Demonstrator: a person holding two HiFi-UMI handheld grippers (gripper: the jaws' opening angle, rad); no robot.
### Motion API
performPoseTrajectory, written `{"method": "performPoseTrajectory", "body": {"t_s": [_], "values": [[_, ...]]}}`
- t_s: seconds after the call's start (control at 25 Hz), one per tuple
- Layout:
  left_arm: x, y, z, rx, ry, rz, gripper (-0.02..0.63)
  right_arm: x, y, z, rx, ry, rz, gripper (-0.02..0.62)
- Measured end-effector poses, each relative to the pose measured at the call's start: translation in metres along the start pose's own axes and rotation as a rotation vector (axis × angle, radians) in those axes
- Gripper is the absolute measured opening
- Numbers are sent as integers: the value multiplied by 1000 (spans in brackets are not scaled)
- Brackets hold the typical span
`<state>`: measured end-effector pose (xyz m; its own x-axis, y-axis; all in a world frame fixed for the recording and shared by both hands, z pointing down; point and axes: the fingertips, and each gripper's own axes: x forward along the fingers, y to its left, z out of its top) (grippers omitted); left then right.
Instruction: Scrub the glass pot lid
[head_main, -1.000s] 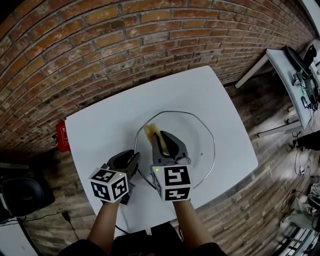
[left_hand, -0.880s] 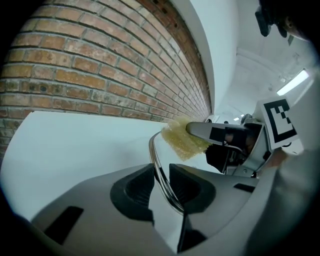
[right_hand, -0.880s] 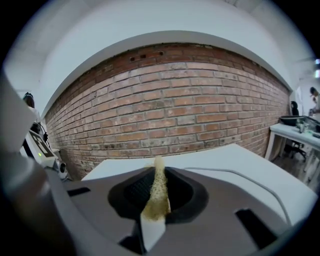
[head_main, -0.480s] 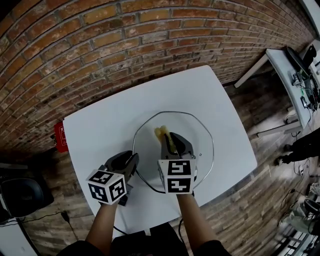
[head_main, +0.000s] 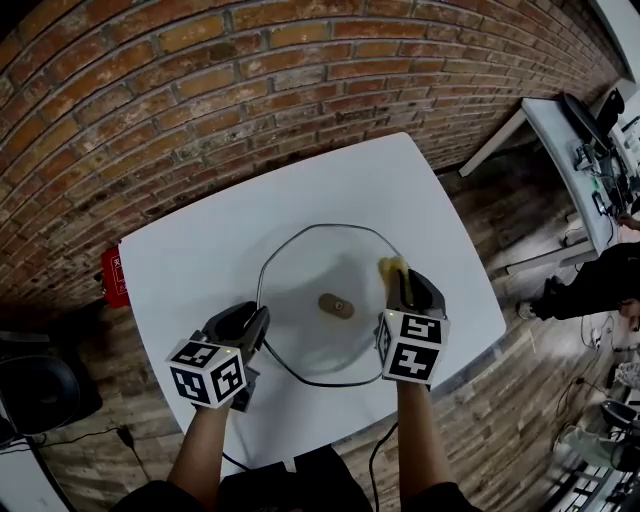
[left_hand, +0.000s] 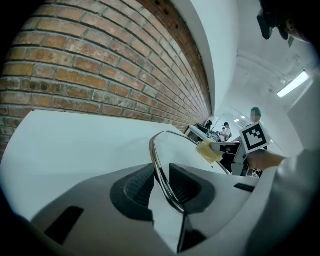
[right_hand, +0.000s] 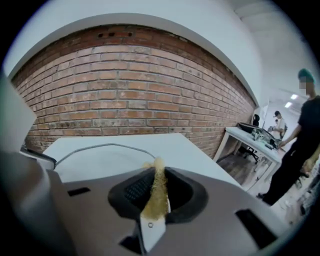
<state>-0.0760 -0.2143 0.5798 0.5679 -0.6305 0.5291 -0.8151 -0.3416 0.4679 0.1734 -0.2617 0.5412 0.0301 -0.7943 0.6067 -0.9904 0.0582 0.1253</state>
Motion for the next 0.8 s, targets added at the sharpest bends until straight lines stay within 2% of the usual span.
{"method": "performPoseTrajectory", "body": {"t_s": [0.08, 0.2, 0.28, 0.4, 0.56, 0.8], "values": [[1, 0, 0, -1, 2, -2, 97, -11, 23, 16, -8, -46, 59, 58], [0, 1, -1, -6, 2, -1, 97, -28, 93, 35, -28, -90, 229, 58], [-1, 1, -1, -7, 2, 1, 97, -35, 137, 35, -48, -84, 330, 58], [-2, -2, -1, -7, 4, 1, 97, -35, 168, 22, -81, -41, 391, 58], [-3, -1, -2, -7, 4, 1, 97, -27, 163, -2, -122, 31, 370, 58], [-3, 0, -2, -3, 3, -4, 98, -21, 89, -27, -179, 124, 198, 58]]}}
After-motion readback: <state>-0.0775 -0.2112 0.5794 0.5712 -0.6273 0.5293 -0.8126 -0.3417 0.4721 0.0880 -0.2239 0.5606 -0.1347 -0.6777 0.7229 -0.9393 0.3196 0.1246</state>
